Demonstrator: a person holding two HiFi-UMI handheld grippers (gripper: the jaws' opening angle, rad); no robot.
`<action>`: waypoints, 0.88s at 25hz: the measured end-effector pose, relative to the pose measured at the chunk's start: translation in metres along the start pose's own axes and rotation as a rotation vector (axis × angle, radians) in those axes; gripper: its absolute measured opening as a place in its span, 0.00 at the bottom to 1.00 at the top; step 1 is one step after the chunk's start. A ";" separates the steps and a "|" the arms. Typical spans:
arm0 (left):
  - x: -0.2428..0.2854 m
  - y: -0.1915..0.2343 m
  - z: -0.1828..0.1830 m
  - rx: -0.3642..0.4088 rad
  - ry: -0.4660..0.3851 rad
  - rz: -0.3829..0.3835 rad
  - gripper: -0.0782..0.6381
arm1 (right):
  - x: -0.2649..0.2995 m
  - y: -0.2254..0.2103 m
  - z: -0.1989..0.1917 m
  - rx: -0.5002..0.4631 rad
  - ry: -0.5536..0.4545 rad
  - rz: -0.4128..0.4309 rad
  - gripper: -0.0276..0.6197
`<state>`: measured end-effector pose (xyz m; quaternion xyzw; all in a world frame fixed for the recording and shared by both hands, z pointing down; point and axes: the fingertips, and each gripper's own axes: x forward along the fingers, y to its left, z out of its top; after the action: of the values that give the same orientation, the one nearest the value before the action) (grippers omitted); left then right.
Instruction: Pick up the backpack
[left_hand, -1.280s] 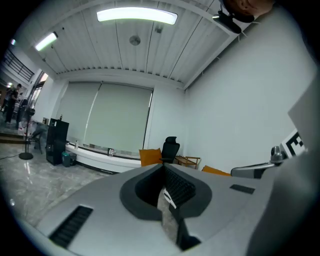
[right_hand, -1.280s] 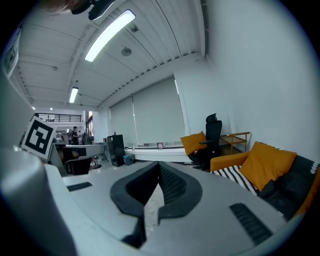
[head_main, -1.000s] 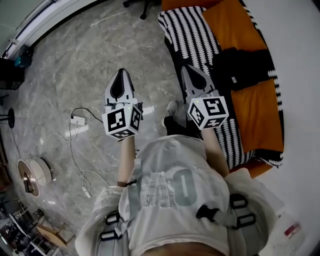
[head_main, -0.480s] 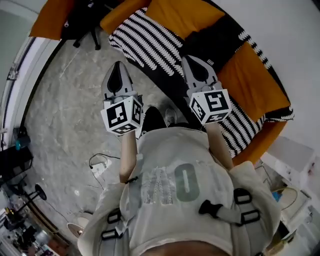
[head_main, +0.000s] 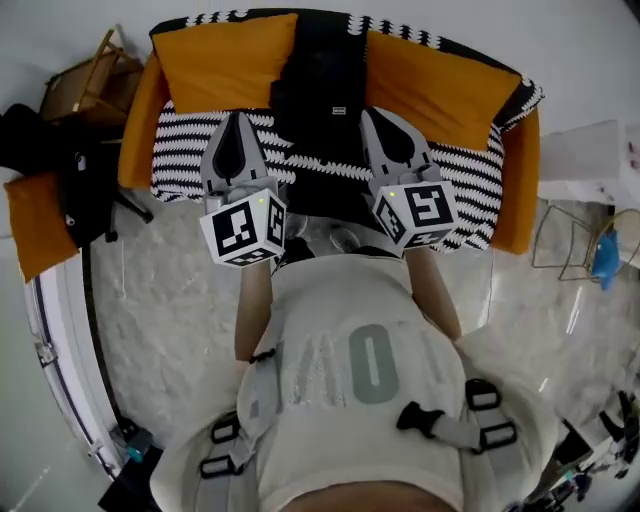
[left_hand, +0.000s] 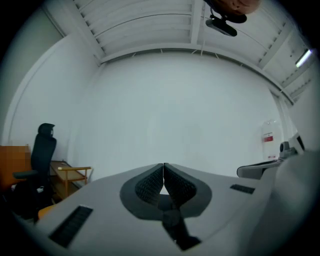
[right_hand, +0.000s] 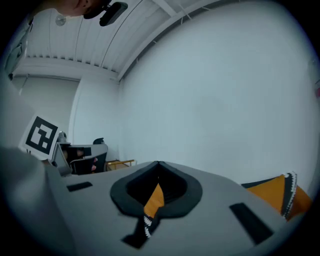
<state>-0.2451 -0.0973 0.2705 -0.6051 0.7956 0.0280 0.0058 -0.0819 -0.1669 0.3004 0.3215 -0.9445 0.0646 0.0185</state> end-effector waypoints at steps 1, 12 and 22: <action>0.009 -0.006 0.003 0.010 -0.002 -0.039 0.14 | -0.003 -0.008 0.003 0.007 -0.010 -0.045 0.05; 0.057 -0.048 0.014 0.045 -0.021 -0.355 0.14 | -0.040 -0.036 0.013 0.072 -0.072 -0.380 0.05; 0.062 -0.059 0.013 0.058 -0.017 -0.403 0.14 | -0.056 -0.047 0.015 0.081 -0.084 -0.464 0.05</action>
<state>-0.2055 -0.1723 0.2529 -0.7513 0.6590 0.0083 0.0353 -0.0091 -0.1721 0.2869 0.5326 -0.8421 0.0829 -0.0195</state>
